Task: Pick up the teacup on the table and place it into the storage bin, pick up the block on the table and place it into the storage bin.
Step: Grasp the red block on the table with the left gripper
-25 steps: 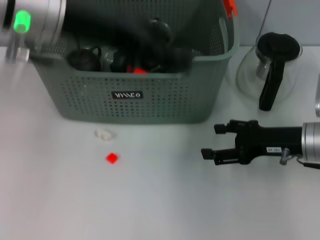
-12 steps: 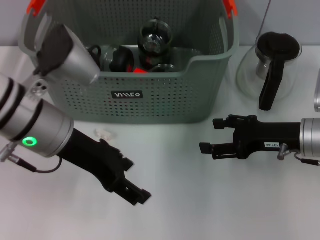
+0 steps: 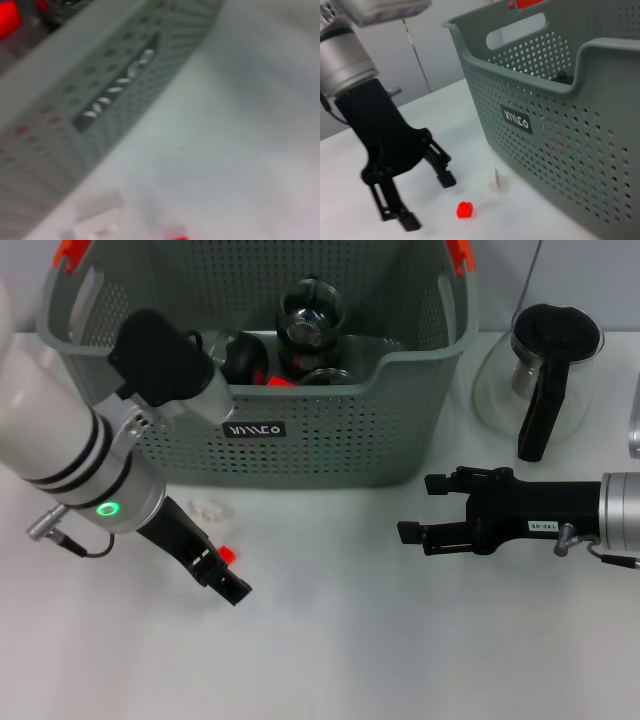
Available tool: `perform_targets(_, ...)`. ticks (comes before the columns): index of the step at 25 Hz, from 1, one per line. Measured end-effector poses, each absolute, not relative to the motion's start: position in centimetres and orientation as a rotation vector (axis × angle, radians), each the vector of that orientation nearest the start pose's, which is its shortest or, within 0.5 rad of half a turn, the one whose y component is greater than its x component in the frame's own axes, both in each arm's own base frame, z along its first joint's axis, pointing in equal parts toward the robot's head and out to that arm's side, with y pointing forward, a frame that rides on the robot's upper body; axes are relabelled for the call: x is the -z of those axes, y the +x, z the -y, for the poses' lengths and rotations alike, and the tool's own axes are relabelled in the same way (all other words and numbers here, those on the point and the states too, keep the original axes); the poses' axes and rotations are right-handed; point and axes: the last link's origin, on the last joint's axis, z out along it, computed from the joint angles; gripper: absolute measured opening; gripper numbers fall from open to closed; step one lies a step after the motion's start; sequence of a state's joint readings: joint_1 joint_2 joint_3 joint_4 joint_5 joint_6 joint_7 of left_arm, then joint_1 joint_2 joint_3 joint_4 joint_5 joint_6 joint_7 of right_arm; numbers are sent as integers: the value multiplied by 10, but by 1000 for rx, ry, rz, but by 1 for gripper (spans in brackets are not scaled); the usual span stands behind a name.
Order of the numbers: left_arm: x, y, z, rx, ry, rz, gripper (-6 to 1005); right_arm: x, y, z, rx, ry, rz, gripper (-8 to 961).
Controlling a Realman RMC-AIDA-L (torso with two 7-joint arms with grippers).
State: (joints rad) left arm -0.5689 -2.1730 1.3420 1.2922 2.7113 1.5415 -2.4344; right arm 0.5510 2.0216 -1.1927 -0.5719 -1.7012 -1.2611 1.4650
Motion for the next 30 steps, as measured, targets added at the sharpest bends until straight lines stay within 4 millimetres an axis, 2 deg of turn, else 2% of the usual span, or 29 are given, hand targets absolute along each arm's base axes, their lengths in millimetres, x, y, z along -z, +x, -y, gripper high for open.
perform_targets(15, 44, -193, -350, -643, -2521, 879, 882, 41, 253, -347, -514, -2774, -692, 945)
perform_targets(30, 56, -195, -356, -704, -2453, 870, 626, 40, 255, -347, -508, -2772, -688, 944)
